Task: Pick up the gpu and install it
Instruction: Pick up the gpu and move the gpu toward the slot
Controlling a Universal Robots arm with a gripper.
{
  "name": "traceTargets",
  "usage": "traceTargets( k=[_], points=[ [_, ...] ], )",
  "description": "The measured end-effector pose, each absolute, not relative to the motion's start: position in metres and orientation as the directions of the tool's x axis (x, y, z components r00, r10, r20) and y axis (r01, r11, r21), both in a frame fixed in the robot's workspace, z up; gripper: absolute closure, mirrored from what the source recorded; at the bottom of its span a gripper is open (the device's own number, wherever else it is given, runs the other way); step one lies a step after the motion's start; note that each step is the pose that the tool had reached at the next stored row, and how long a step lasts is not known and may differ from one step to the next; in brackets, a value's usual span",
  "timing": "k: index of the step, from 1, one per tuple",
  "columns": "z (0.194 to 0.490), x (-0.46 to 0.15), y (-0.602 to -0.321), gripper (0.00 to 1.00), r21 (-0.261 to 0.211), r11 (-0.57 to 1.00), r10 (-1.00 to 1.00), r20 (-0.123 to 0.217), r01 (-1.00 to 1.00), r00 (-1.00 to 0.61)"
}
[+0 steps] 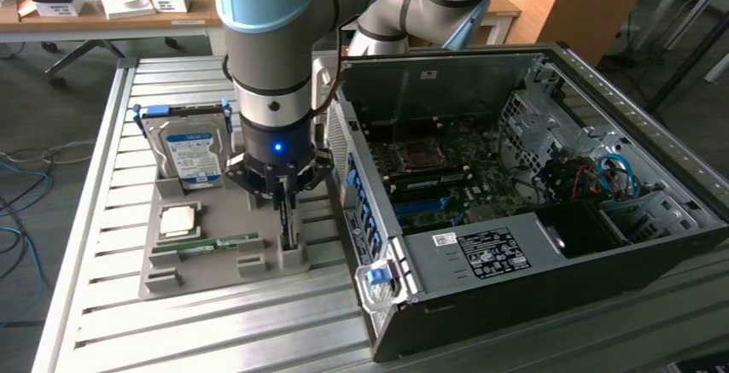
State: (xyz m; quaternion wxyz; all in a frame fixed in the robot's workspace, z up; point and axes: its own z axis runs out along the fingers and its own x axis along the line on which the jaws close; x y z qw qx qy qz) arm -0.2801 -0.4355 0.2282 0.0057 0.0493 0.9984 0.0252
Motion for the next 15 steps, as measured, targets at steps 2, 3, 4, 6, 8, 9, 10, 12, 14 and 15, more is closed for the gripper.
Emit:
traceTargets(
  k=[2,3,4,6,8,9,10,12,14,15],
  points=[
    [0.2288,-0.2801,-0.4355,0.73,0.051,0.994,0.099,-0.009,0.098,-0.995],
    [0.2294,-0.2801,-0.4355,0.73,0.051,0.994,0.099,-0.009,0.098,-0.995],
    [0.23,-0.2801,-0.4356,0.73,0.051,0.994,0.099,-0.009,0.098,-0.995],
    [0.2312,-0.2801,-0.4355,0.73,0.051,0.994,0.099,-0.009,0.098,-0.995],
    [0.2316,-0.2801,-0.4355,0.73,0.051,0.994,0.099,-0.009,0.098,-0.995],
    [0.2316,-0.2801,-0.4355,0.73,0.051,0.994,0.099,-0.009,0.098,-0.995],
    [0.2316,-0.2801,-0.4355,0.73,0.051,0.994,0.099,-0.009,0.098,-0.995],
    [0.2317,-0.2801,-0.4355,0.73,0.051,0.994,0.099,-0.009,0.098,-0.995],
    [0.2321,-0.2801,-0.4356,0.73,0.051,0.994,0.099,-0.008,0.098,-0.995],
    [0.2327,-0.2802,-0.4356,0.73,0.05,0.994,0.099,-0.008,0.098,-0.995]
  ],
)
